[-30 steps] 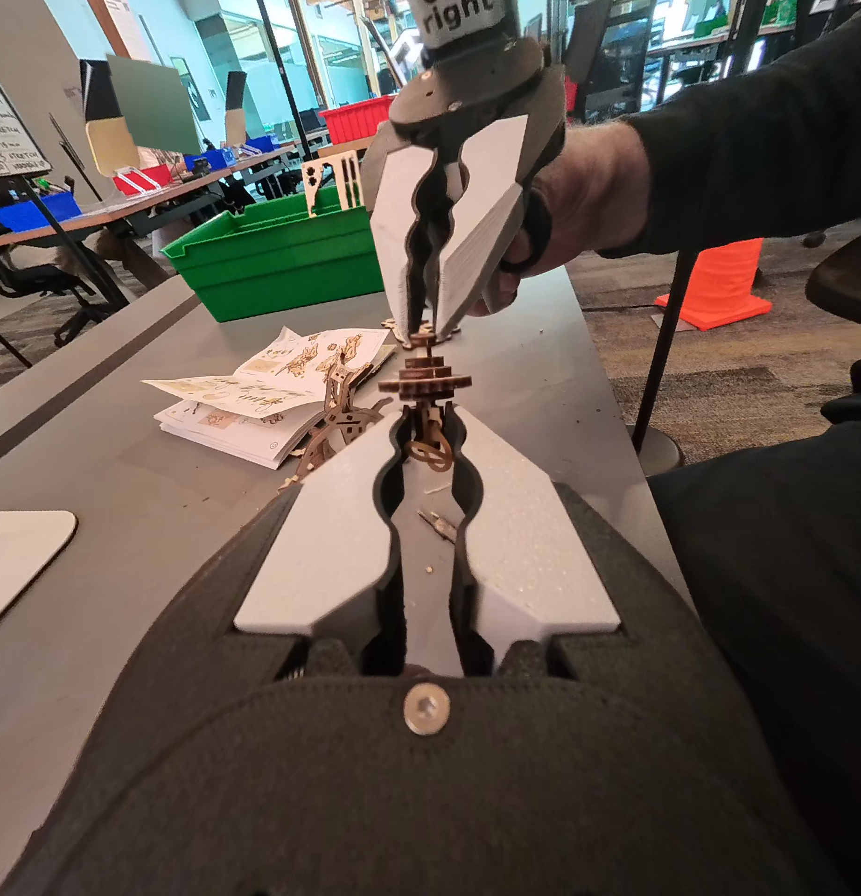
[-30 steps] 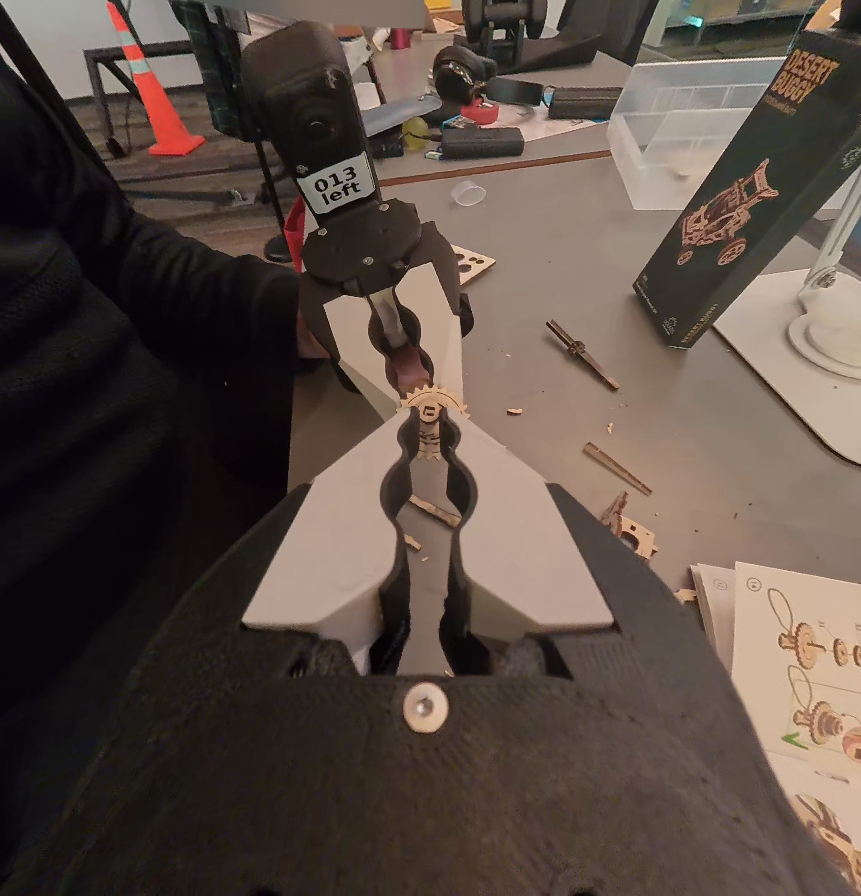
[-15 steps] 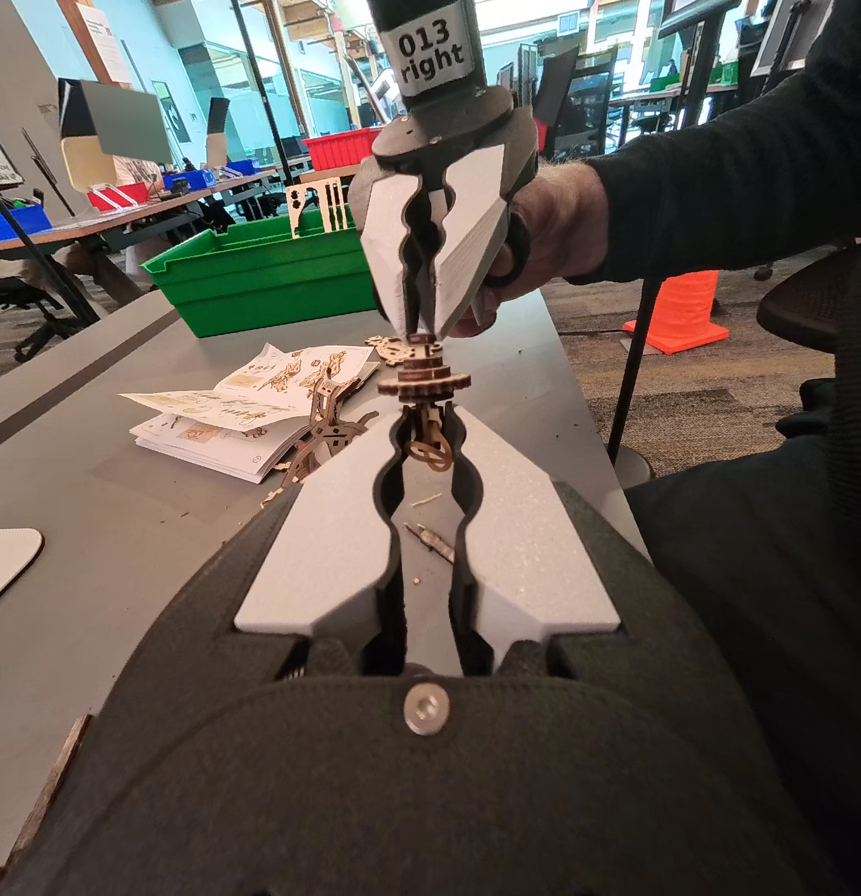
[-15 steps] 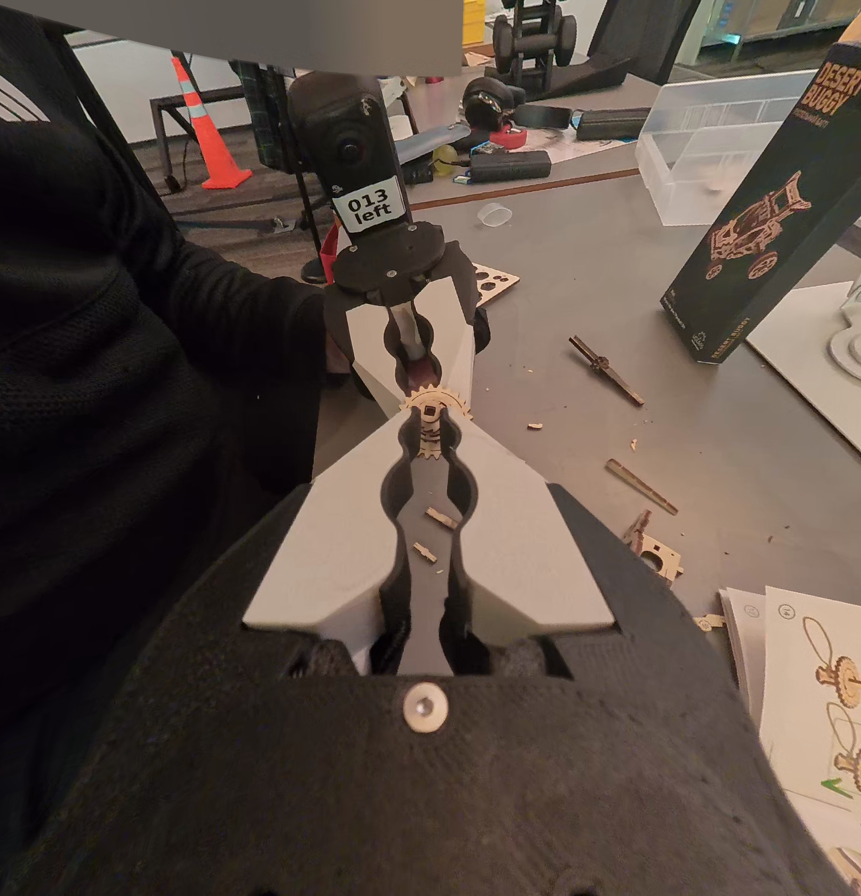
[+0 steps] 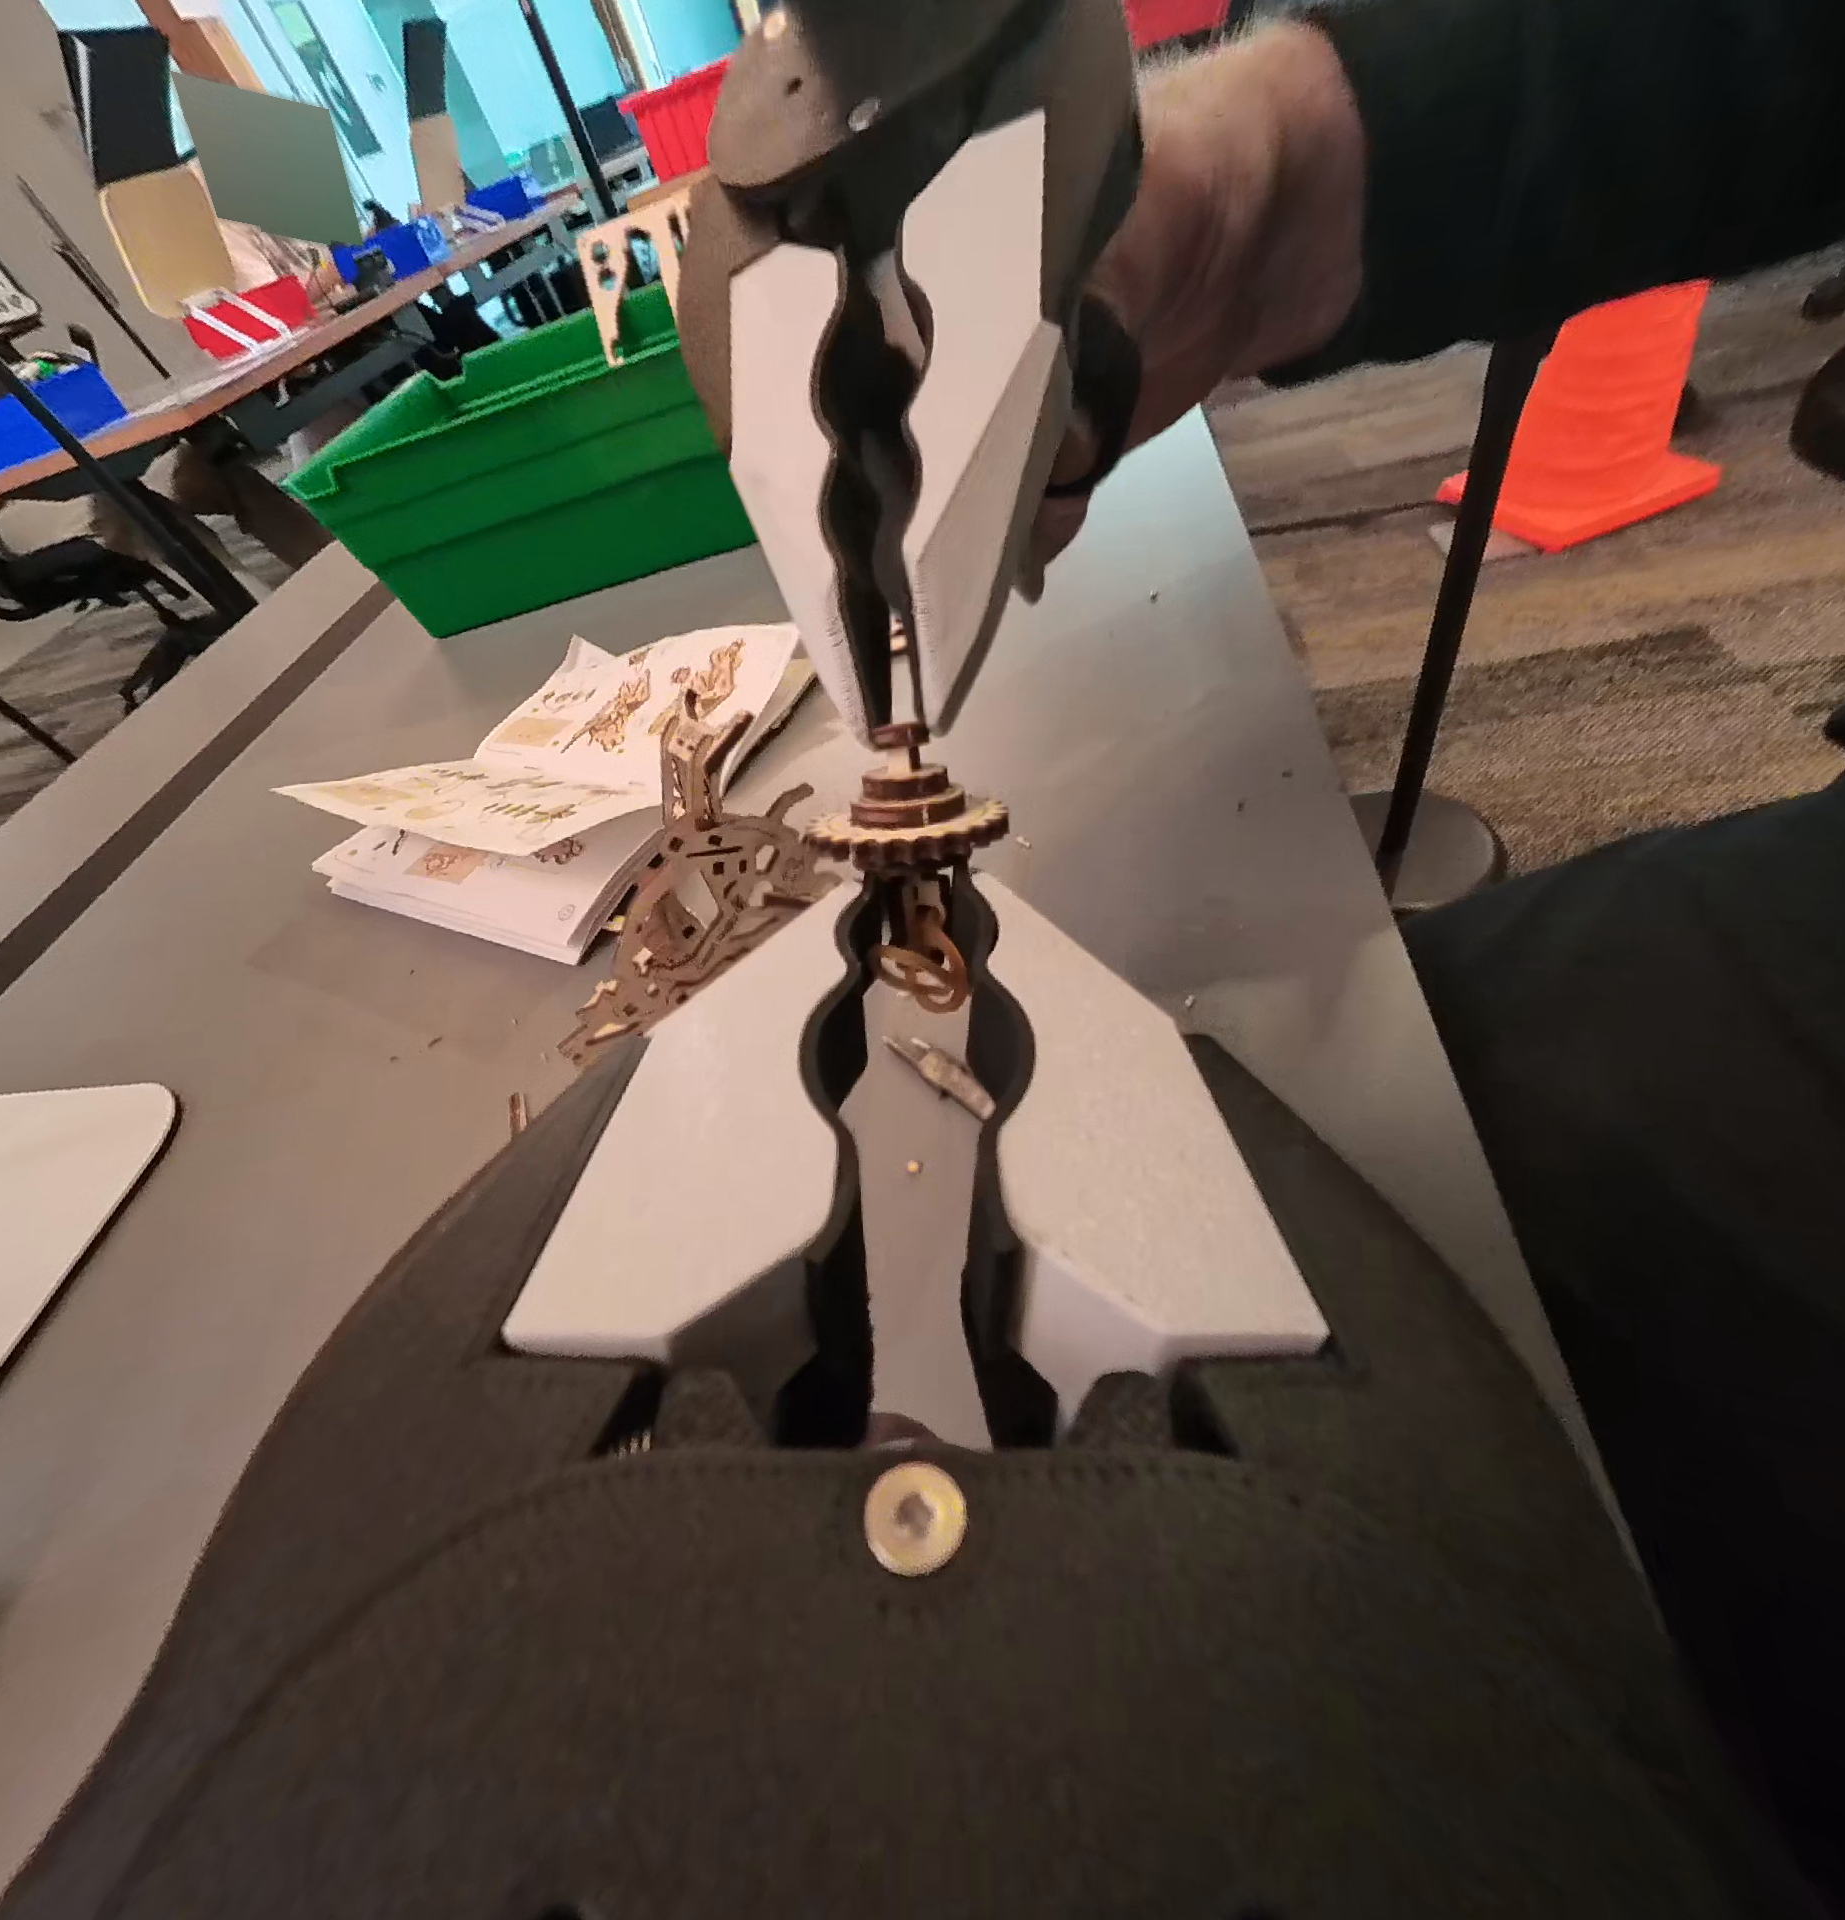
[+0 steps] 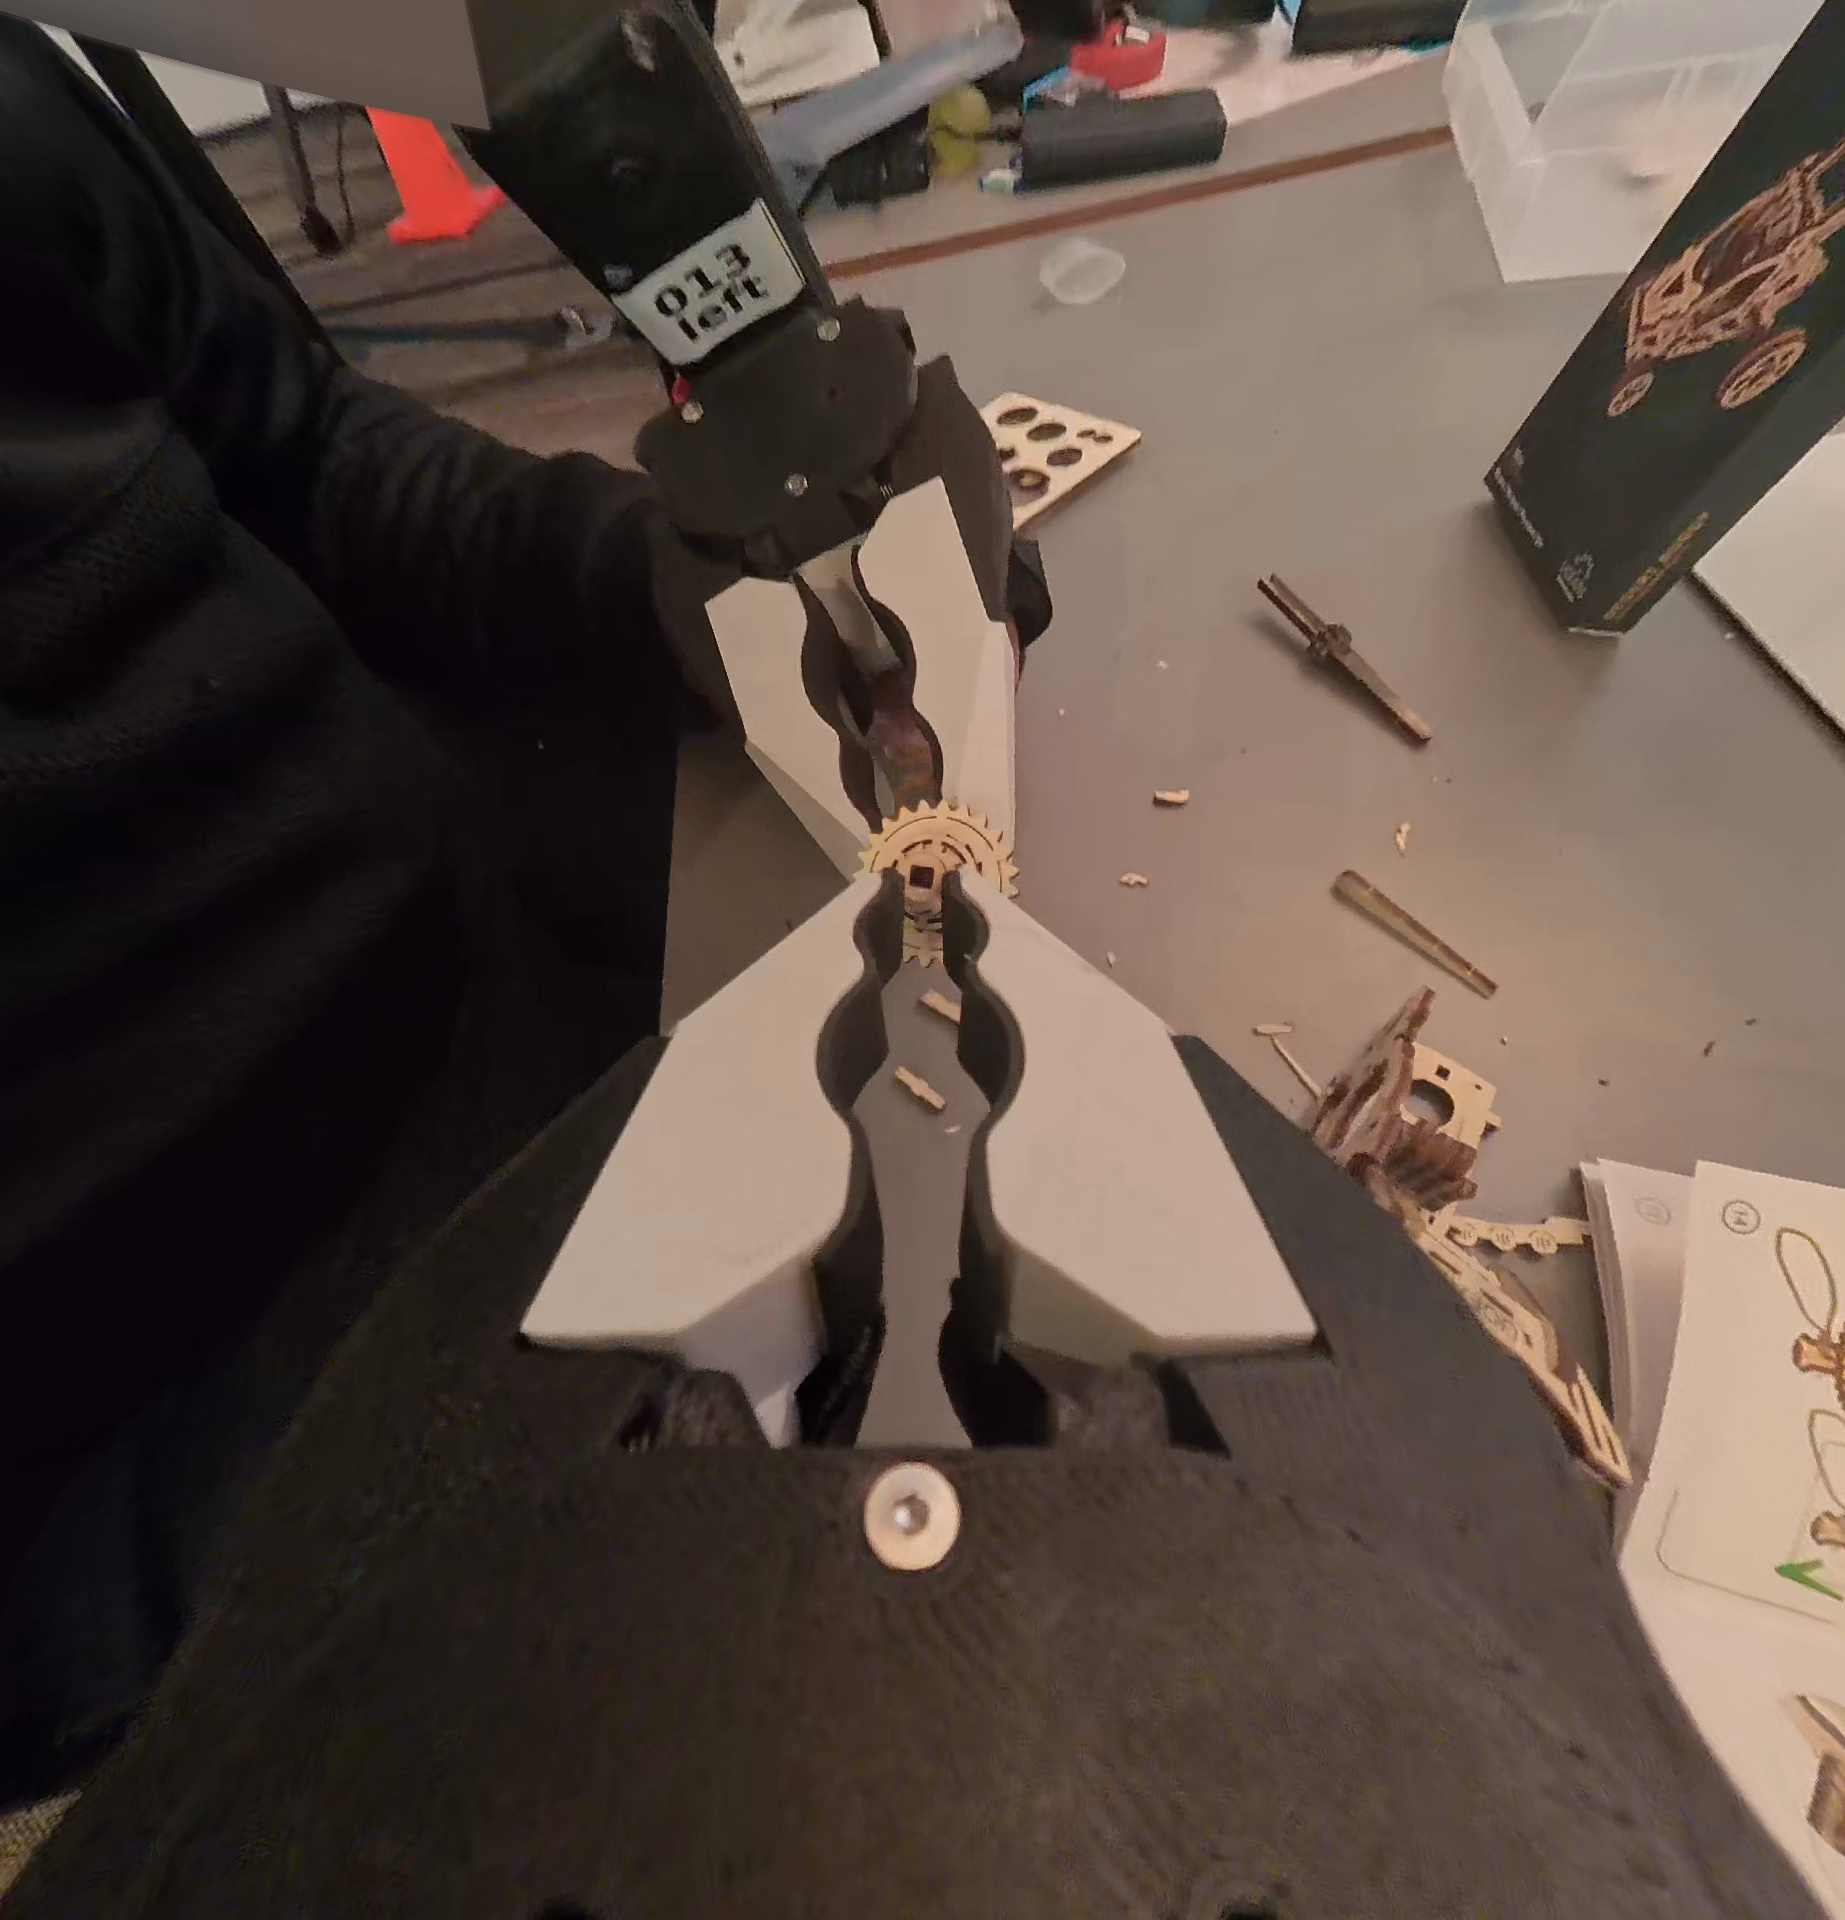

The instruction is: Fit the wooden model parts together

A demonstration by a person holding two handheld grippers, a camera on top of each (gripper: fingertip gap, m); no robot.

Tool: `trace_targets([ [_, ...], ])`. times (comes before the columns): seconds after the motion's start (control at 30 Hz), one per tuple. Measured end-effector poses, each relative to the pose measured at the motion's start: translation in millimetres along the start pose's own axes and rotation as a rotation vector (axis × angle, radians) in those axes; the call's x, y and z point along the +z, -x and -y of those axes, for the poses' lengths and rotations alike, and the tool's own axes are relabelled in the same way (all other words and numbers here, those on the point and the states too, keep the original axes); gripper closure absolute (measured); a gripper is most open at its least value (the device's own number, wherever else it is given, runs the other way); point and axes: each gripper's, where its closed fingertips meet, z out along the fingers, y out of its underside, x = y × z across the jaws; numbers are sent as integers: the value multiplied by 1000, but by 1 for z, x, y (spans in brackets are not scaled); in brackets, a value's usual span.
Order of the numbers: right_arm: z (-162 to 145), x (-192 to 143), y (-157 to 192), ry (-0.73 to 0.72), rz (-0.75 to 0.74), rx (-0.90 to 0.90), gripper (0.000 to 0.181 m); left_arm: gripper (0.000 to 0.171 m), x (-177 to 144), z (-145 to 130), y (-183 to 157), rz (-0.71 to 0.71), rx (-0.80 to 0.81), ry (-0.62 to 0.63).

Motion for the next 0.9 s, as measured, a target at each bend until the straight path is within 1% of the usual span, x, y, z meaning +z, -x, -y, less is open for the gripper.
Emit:
trace_targets([
  [0.1,-7,1,-2,38,-17,-2,176,162,3,-5,-1,13,18,36],
  [0.37,-18,4,-7,189,-113,-89,176,162,7,-14,0,36,43,99],
  [0.73,-25,7,-12,346,-270,-204,177,162,11,-20,1,54,58,147],
  [0.8,-32,10,-12,400,-291,-221,176,162,13,-27,-1,58,87,190],
  [0.83,-34,10,-14,406,-302,-223,176,162,13,-28,0,66,92,199],
  [0.9,-31,10,-14,371,-300,-196,177,162,12,-26,2,67,73,180],
])
